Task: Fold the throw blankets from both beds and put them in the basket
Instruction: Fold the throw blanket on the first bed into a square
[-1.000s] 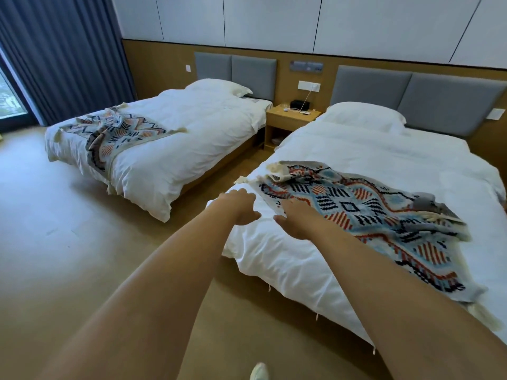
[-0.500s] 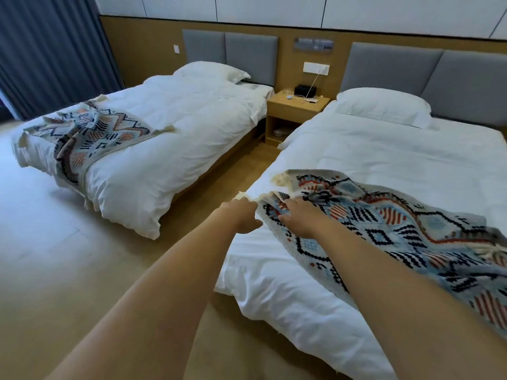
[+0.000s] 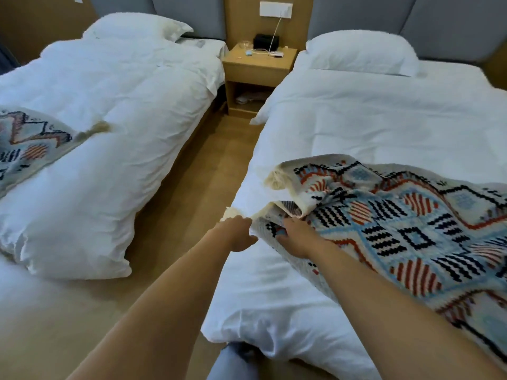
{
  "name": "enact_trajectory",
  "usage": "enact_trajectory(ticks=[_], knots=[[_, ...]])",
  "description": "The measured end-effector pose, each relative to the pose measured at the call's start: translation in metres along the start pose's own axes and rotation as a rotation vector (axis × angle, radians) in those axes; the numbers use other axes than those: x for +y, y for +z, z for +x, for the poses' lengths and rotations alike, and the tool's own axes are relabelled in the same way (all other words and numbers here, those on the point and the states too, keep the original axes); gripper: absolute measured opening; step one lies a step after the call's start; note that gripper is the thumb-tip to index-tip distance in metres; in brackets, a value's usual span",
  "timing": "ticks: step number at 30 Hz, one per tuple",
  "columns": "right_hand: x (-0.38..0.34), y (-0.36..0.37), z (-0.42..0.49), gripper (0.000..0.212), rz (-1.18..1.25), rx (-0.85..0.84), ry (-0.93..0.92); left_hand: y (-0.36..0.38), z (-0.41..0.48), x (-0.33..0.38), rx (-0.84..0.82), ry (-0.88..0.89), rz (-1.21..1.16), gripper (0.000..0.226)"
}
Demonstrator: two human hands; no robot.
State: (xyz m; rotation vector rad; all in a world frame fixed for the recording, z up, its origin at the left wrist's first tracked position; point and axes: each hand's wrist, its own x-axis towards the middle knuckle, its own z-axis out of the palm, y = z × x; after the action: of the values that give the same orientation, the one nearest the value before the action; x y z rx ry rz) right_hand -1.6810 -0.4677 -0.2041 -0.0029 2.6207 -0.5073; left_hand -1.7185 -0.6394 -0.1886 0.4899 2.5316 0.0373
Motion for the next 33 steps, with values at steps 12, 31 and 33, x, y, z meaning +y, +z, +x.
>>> enact_trajectory(ticks=[12, 31, 33], knots=[[0.031, 0.074, 0.124, 0.039, 0.028, -0.155, 0.188, 0.073, 0.163, -0.037, -0.186, 0.148, -0.027, 0.058], [0.023, 0.158, 0.147, 0.030, -0.142, -0.173, 0.078, 0.157, 0.184, -0.083, -0.047, -0.090, -0.118, 0.027], [0.005, 0.175, 0.130, 0.033, -0.128, -0.223, 0.021, 0.173, 0.158, -0.099, -0.074, -0.131, -0.063, 0.025]])
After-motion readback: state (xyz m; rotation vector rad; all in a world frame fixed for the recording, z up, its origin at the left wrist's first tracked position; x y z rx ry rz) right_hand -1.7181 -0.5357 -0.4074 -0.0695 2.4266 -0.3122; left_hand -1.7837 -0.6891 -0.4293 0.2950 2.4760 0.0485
